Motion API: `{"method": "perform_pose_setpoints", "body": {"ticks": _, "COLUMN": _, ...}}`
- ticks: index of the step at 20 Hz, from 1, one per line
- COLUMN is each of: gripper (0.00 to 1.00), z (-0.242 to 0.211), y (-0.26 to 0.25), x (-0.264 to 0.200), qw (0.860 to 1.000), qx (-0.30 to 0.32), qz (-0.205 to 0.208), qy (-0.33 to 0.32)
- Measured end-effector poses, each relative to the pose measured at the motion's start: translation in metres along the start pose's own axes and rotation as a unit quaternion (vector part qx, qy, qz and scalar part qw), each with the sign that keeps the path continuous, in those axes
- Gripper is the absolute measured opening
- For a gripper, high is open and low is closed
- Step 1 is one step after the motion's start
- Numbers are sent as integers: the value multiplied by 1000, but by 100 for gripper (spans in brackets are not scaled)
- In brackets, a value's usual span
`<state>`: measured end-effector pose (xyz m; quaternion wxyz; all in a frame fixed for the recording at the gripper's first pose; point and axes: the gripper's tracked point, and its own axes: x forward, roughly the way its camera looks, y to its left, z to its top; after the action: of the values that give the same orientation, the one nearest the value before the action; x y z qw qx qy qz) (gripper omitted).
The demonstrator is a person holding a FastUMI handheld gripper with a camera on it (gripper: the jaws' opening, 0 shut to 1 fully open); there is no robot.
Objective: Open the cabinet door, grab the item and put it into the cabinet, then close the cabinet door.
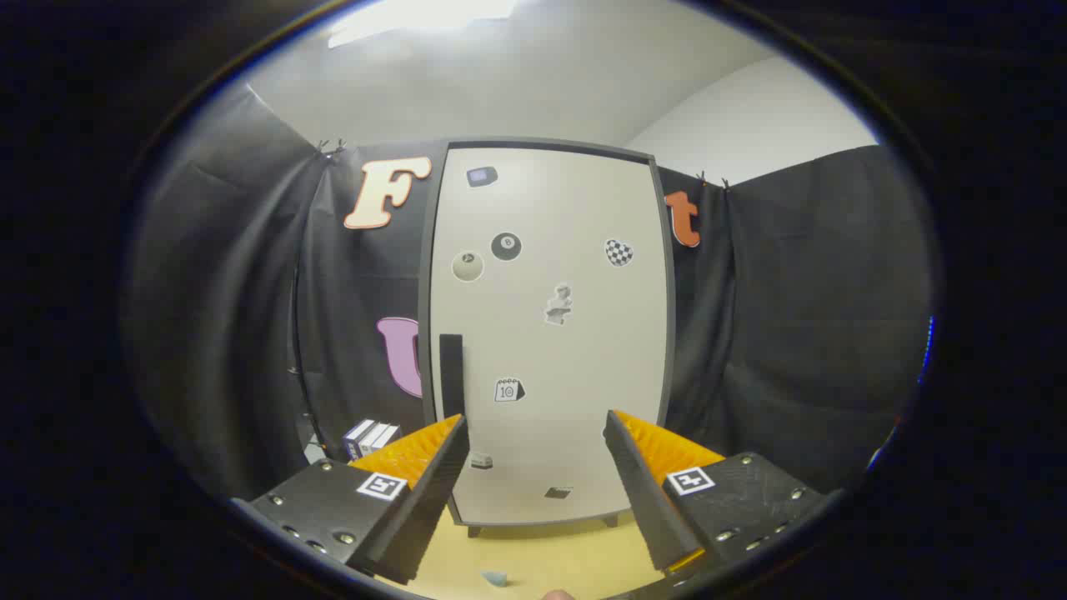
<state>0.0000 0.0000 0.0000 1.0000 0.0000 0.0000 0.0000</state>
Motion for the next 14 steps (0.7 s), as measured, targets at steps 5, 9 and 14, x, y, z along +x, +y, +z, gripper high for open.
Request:
{"method": "perform_pose_setpoints", "body": {"ticks": 5, "gripper": 98, "z": -3, "y": -4, "x": -2, "qw": 1000, "qx": 4, "qz": 1, "qy": 3}}
{"method": "perform_pose_setpoints", "body": {"ticks": 9, "gripper": 98, "z": -3, "y": -5, "x": -2, "qw": 1000, "qx": 3, "qz": 6, "qy": 7}}
{"method": "perform_pose_setpoints", "body": {"ticks": 14, "gripper": 98, "z": 0, "y": -5, "x": 0, "qw": 1000, "qx": 5, "qz": 10, "qy": 5}}
